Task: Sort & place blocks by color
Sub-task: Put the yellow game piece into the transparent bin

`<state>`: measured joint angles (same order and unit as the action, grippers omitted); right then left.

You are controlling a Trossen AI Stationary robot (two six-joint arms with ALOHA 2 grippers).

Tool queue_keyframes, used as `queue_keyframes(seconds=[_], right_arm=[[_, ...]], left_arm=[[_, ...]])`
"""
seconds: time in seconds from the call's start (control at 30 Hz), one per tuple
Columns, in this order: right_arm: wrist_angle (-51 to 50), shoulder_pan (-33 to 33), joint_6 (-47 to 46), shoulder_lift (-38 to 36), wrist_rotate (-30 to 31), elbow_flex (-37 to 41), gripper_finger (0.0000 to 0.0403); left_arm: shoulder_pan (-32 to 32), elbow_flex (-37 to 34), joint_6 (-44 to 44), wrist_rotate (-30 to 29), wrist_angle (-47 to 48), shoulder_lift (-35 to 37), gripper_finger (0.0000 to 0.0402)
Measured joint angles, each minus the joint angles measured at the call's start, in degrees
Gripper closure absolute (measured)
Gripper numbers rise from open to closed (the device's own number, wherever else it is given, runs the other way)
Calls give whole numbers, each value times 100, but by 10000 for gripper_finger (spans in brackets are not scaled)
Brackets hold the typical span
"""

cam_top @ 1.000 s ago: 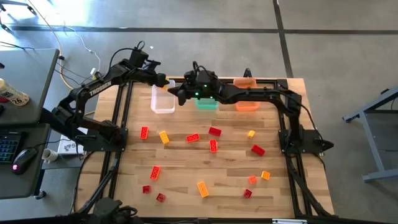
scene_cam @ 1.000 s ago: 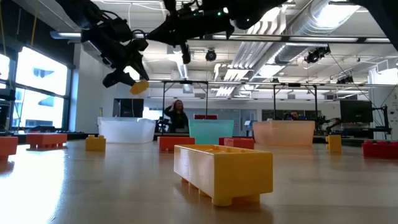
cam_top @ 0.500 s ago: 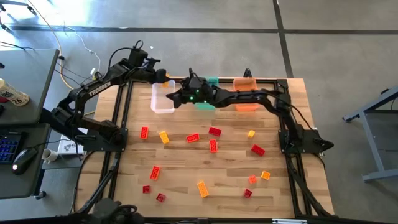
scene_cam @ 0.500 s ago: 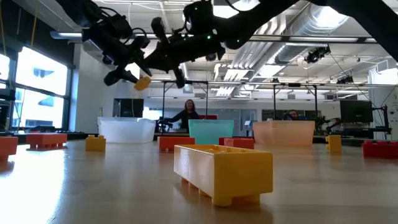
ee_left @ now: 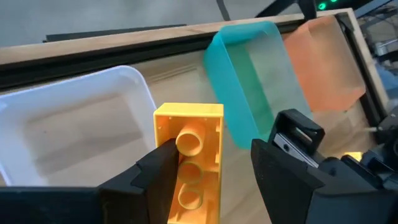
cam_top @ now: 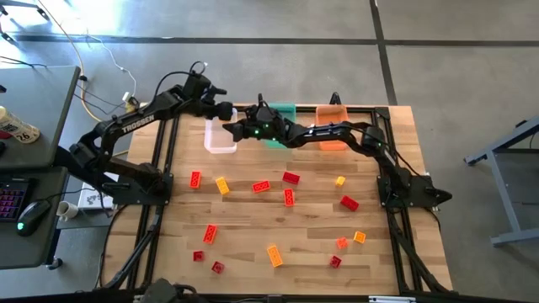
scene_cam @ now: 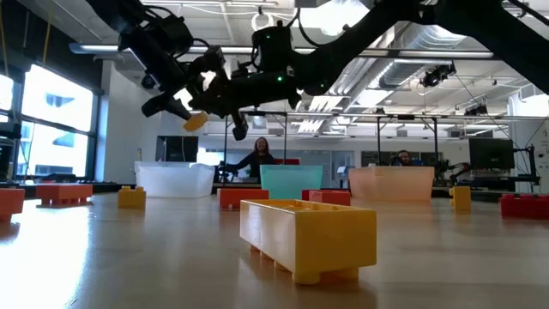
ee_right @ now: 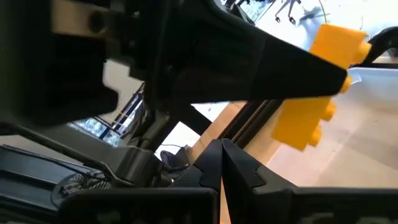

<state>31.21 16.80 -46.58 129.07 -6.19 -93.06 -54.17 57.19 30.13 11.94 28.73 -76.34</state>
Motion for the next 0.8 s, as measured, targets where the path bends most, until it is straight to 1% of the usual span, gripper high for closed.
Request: queue_keyframes(seconds=[0.17, 0.33, 0.53, 0.63, 0.8], right_arm=[[-19, -7, 6, 0, 69, 0, 403], [-83, -7, 6, 0, 327, 0, 403], [-226, -7, 11, 0, 507, 0, 403], [-271, -8, 36, 0, 701, 0, 403], [-272, 17, 24, 0, 718, 0, 403]], left_arm=[[276, 0, 277, -69, -2, 0, 213], [513, 0, 565, -120, 13, 0, 213], [702, 0, 792, -821, 63, 202, 213], [704, 0, 850, -918, 62, 314, 213], [730, 2, 870, -968, 160, 402, 213]])
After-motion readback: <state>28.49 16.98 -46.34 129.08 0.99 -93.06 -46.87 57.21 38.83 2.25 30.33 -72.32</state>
